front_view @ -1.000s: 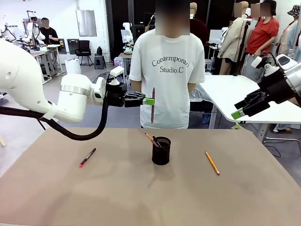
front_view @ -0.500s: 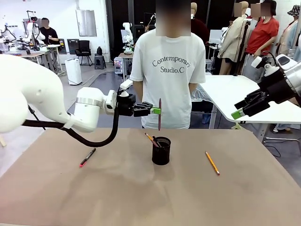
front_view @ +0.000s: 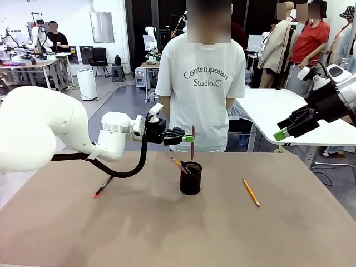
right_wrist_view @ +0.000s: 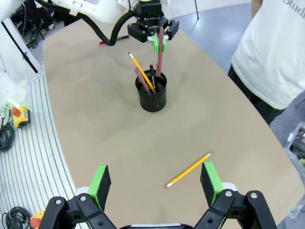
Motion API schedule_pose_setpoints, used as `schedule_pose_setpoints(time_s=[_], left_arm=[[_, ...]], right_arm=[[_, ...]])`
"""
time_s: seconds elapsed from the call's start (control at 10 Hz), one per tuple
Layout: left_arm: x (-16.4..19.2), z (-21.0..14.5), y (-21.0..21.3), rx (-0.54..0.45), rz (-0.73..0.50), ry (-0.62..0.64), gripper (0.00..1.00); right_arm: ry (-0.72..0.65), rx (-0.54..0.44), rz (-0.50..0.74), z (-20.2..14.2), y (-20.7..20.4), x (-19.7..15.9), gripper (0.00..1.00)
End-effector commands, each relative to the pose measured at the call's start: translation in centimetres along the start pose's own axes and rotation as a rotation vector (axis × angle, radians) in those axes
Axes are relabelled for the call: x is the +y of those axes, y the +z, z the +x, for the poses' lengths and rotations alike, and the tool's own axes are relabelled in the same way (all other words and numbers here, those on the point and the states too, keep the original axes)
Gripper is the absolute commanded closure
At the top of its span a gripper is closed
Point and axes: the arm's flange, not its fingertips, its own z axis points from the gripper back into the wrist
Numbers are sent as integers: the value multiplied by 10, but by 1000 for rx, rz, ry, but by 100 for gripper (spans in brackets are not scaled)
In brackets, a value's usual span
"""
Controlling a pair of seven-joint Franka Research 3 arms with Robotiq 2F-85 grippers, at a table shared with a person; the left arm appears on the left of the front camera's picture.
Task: Place the pens into the pen holder.
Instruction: Pick up a writing instrument from the table and place it into the Pen holder.
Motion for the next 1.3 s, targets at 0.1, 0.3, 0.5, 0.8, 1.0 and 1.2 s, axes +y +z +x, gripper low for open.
schedule_pose_setpoints(time_s=[0.1, 0.3, 0.5, 0.8, 1.0, 1.2], left_arm=[[-1, 6, -1, 7, -40, 0, 76], [-3, 11, -1, 12, -49, -11, 37], [-4, 13, -3, 10, -56, -10, 0], [-7, 15, -3, 9, -55, 3, 0], [-9, 21, -5, 21, -33, 16, 0], [-1, 11, -7, 5, -37, -5, 0]], right_arm=[[0, -31, 9, 1, -1, 1, 0], [0, -31, 9, 1, -1, 1, 0], [0, -31, 9, 1, -1, 1, 0], [0, -31, 9, 1, -1, 1, 0], [0, -31, 9, 1, -1, 1, 0], [0, -31, 9, 1, -1, 1, 0]])
